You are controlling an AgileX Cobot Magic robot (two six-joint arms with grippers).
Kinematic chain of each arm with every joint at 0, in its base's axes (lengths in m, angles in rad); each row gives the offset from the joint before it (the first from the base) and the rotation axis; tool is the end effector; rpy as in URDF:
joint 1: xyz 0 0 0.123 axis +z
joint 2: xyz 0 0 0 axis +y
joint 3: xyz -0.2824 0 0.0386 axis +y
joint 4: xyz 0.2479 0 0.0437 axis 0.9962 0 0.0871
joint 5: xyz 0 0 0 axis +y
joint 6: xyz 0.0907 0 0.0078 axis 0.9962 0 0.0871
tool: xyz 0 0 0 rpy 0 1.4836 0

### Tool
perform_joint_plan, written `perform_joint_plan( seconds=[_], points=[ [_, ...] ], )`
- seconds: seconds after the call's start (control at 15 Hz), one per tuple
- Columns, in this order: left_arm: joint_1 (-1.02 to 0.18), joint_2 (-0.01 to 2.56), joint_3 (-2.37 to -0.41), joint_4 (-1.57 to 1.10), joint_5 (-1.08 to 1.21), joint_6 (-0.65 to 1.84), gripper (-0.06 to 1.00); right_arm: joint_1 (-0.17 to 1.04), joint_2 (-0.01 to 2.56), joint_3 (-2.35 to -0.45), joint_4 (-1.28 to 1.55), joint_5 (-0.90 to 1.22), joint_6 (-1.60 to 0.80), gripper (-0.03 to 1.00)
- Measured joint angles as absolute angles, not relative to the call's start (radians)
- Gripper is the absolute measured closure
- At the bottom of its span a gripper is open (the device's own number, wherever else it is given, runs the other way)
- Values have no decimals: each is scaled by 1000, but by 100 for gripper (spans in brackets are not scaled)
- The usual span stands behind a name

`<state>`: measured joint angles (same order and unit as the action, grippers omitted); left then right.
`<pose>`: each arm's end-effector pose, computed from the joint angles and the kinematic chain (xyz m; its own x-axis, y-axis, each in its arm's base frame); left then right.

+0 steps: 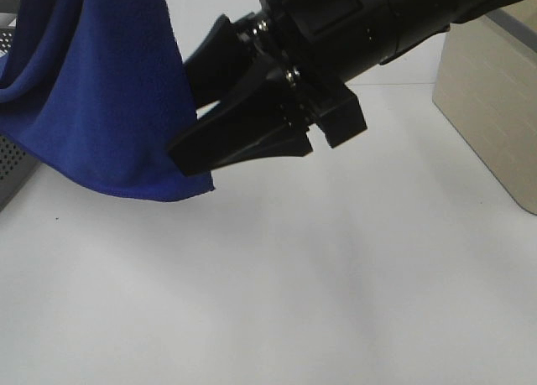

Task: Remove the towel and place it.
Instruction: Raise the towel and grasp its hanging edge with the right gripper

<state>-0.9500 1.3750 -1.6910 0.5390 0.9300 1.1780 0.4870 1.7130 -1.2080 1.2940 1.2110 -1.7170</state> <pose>0.1931 -0.2056 0.4897 0.5129 0.8478 0.1351 0.2798 -0.3139 0.9073 0.2586 0.2297 0.2811 -0.0765 -0.4023 -0.9123 -0.9705 -0.1798 0.1606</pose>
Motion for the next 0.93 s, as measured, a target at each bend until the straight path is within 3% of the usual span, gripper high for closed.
perform_joint_plan(
  seconds=[0.33, 0.93],
  points=[
    [-950, 1375, -1691, 540, 946, 1152, 94, 487, 1691, -1208, 1223, 1211, -1622, 43],
    [-950, 1375, -1691, 540, 946, 1151, 94, 487, 1803, -1208, 1363, 1209, -1679, 43]
  ],
)
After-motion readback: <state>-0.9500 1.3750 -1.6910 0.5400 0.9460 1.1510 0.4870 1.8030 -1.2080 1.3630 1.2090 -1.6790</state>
